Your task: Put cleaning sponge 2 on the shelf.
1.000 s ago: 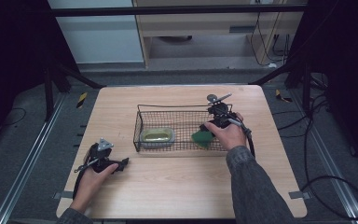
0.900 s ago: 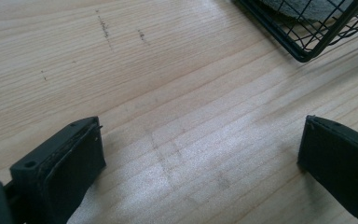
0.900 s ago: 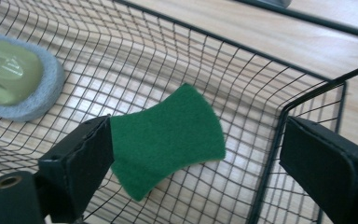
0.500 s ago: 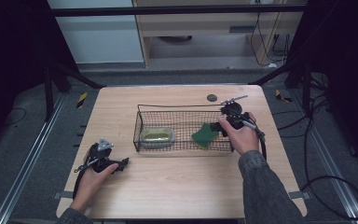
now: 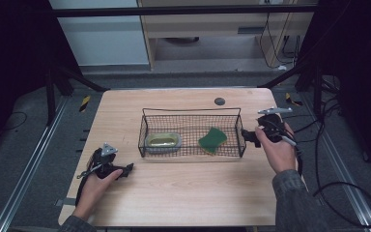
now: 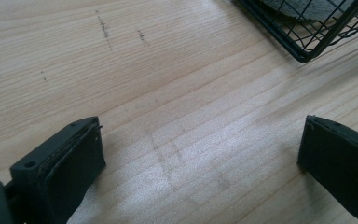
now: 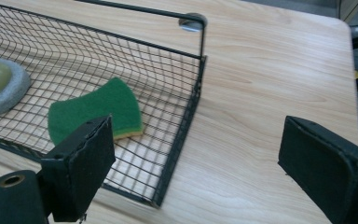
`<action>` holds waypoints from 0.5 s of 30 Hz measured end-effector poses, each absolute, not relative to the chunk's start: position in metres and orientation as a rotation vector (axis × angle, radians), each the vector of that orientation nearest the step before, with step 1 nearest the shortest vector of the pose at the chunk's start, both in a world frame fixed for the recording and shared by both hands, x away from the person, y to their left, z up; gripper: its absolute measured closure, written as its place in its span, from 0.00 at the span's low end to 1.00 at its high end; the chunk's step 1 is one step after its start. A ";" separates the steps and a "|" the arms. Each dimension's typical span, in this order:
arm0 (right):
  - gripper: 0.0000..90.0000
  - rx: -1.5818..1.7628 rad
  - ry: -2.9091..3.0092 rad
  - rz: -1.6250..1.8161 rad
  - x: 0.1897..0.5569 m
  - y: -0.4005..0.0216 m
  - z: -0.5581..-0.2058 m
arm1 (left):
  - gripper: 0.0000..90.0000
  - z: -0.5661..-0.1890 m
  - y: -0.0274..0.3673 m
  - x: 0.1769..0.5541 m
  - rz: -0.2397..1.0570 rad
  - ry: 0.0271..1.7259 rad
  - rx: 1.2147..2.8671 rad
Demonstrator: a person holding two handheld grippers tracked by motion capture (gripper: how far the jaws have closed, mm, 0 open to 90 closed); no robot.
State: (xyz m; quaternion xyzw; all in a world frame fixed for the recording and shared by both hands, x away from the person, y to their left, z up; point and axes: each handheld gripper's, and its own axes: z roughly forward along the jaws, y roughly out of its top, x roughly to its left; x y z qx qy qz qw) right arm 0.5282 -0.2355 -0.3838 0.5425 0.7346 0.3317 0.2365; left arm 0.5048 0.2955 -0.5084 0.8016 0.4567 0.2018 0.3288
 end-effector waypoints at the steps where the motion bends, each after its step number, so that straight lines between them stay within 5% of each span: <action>1: 0.12 1.482 2.001 0.916 0.525 -0.240 -0.384 | 0.00 -0.508 0.295 0.505 0.528 1.195 2.098; 15: 0.13 1.497 1.970 0.936 0.491 -0.282 -0.437 | 0.00 -0.508 0.295 0.505 0.529 1.196 2.096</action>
